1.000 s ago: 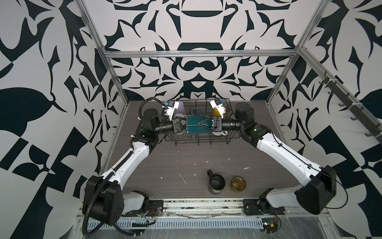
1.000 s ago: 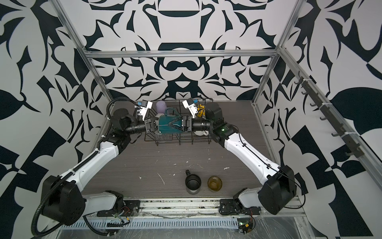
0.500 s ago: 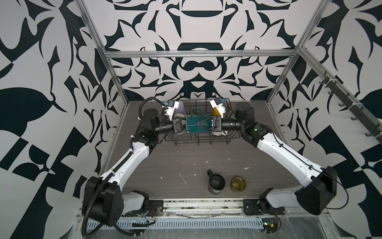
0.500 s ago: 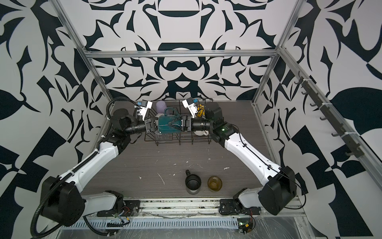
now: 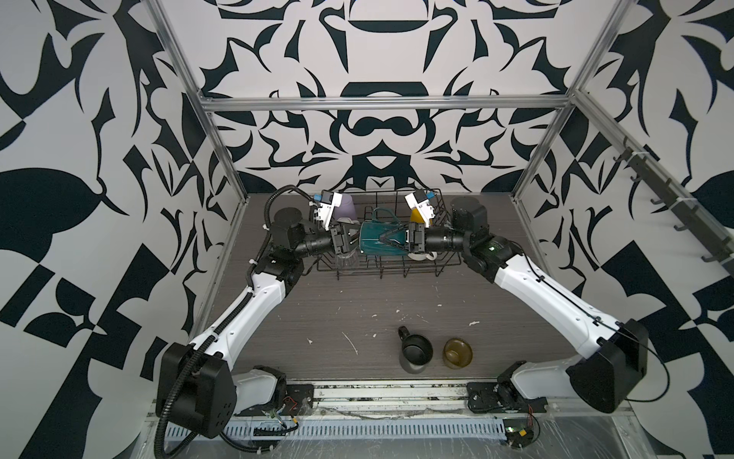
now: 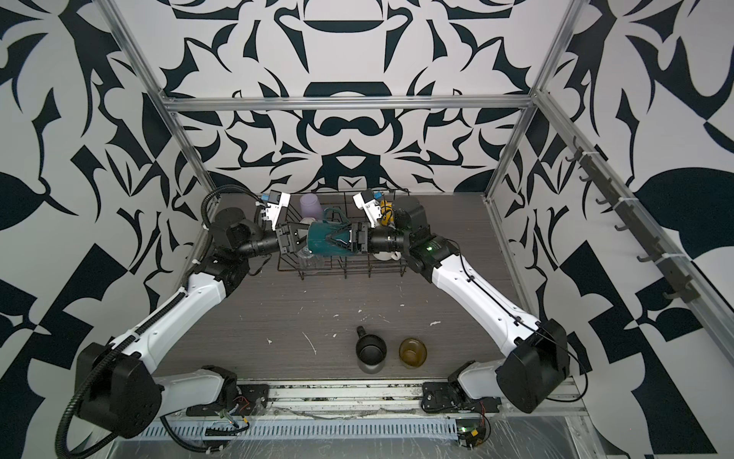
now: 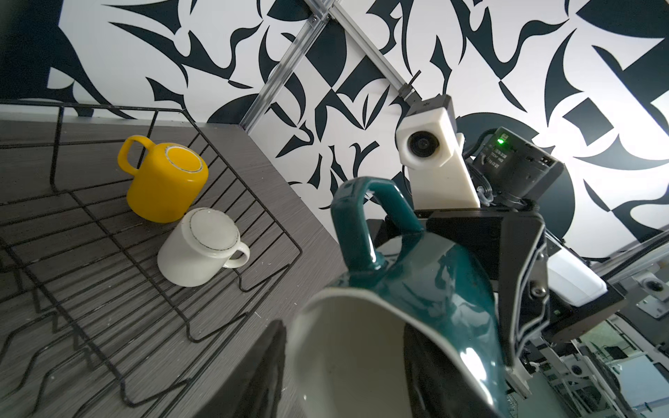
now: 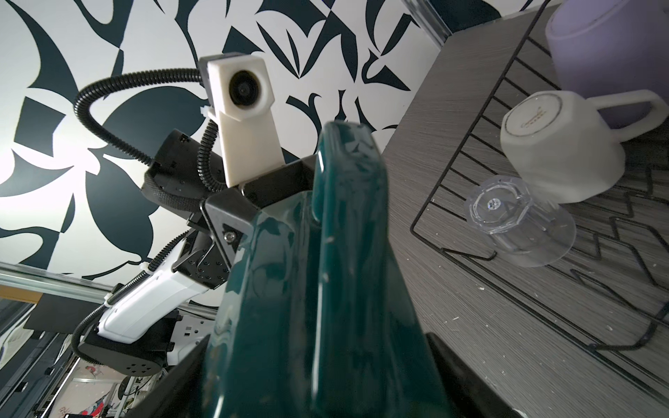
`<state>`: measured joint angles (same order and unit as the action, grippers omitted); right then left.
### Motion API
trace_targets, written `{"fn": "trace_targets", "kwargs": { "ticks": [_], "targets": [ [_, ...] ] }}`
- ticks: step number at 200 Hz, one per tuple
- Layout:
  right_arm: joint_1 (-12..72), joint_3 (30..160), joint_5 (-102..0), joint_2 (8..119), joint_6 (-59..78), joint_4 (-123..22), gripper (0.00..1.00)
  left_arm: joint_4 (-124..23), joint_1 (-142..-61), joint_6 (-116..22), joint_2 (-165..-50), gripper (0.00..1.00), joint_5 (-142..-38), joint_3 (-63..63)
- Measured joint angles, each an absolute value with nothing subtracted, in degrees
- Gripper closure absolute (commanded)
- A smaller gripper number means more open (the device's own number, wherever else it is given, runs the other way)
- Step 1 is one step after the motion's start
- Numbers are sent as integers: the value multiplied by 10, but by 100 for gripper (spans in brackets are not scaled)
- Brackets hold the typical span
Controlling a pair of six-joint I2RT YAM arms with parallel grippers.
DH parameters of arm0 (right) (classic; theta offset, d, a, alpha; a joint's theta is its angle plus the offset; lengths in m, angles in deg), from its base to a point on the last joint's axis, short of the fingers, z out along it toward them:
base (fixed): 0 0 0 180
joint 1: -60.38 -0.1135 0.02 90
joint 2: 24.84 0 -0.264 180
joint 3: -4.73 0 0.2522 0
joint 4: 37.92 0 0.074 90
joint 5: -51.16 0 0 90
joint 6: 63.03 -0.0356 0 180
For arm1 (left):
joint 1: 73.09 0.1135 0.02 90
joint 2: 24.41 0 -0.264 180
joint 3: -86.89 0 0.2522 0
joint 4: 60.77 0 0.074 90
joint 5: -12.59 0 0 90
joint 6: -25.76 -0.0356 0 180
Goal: Load cups into a dish rack
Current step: Place the cup upside down at the dish rack.
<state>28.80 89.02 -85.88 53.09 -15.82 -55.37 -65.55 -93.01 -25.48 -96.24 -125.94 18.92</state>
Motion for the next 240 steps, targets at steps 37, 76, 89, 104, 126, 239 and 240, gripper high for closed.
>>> {"fn": "trace_targets", "kwargs": {
  "ticks": [37,76,89,104,126,239,240],
  "targets": [
    [288,890,-856,531,-153,-558,100,-643,-929,-264,-958,36,-1243,189],
    [288,890,-854,531,-150,-565,100,-619,-923,-273,-953,24,-1215,188],
    [288,890,-853,531,-150,-567,100,-611,-921,-276,-950,17,-1201,188],
    [288,890,-851,531,-150,-568,100,-604,-918,-283,-944,9,-1182,188],
    [288,890,-850,531,-149,-570,100,-586,-915,-288,-933,1,-1152,188],
    [292,925,-813,563,-108,-663,100,-475,-877,-338,-845,1,-937,188],
    [292,927,-811,564,-107,-666,100,-475,-877,-339,-844,1,-936,188]
  ]
}}
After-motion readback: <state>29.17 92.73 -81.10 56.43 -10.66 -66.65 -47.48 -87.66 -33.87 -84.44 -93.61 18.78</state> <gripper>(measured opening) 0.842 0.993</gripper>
